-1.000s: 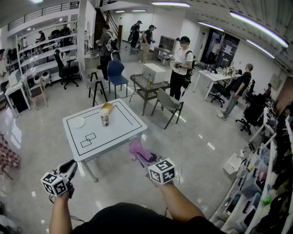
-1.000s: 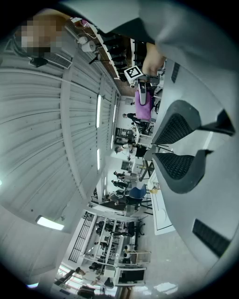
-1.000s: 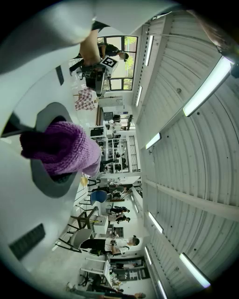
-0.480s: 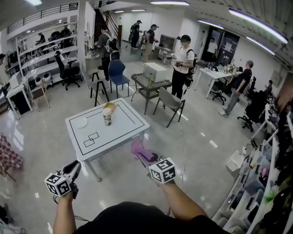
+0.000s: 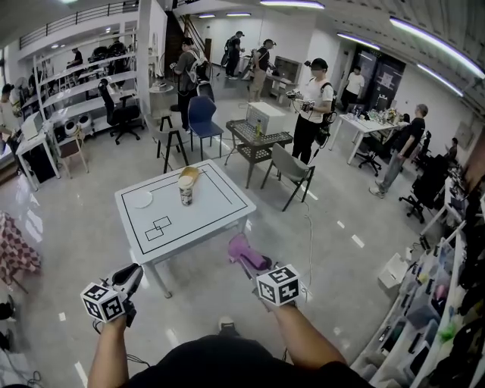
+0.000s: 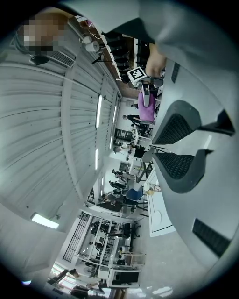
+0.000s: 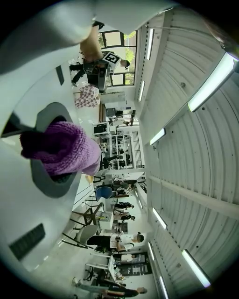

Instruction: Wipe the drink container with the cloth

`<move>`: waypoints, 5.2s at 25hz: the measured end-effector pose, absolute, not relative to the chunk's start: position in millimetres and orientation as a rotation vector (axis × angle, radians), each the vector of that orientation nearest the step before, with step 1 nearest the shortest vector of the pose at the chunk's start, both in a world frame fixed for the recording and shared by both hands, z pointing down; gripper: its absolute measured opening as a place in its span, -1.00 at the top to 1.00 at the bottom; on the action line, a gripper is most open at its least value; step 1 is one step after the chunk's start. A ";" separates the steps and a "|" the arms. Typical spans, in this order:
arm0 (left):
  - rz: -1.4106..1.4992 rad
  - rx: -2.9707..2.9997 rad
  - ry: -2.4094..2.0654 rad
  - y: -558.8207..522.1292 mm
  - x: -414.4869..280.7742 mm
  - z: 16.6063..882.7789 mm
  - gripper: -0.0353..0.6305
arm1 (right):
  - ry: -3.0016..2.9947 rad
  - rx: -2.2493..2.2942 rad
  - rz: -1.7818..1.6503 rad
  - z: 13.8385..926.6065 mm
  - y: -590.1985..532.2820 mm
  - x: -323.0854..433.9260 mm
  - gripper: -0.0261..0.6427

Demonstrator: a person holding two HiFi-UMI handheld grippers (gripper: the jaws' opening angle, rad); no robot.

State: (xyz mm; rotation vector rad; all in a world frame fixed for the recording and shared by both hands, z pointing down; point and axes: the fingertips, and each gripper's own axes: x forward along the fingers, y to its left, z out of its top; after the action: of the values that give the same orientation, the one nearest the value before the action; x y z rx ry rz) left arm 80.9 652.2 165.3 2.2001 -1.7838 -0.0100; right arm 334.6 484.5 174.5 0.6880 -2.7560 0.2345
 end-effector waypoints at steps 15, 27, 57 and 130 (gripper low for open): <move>0.037 2.143 -1.857 559.9 24.1 170.0 0.69 | -2.736 0.645 0.239 189.3 380.5 270.4 0.66; 0.085 2.122 -1.851 447.4 -4.2 180.8 0.69 | -2.711 0.617 0.254 199.7 264.0 228.7 0.66; 0.129 1.961 -1.995 289.3 -12.5 189.7 0.69 | -2.687 0.404 0.303 258.8 82.2 192.0 0.66; 0.431 2.320 -1.429 78.8 -215.0 336.5 0.22 | -2.489 0.386 0.416 323.4 -4.9 -104.2 0.66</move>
State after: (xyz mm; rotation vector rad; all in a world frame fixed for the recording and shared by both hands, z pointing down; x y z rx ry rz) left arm -215.0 78.8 336.5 2.3199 -1.4292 0.4315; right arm -104.2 -4.9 323.4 0.3857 -2.4885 0.4157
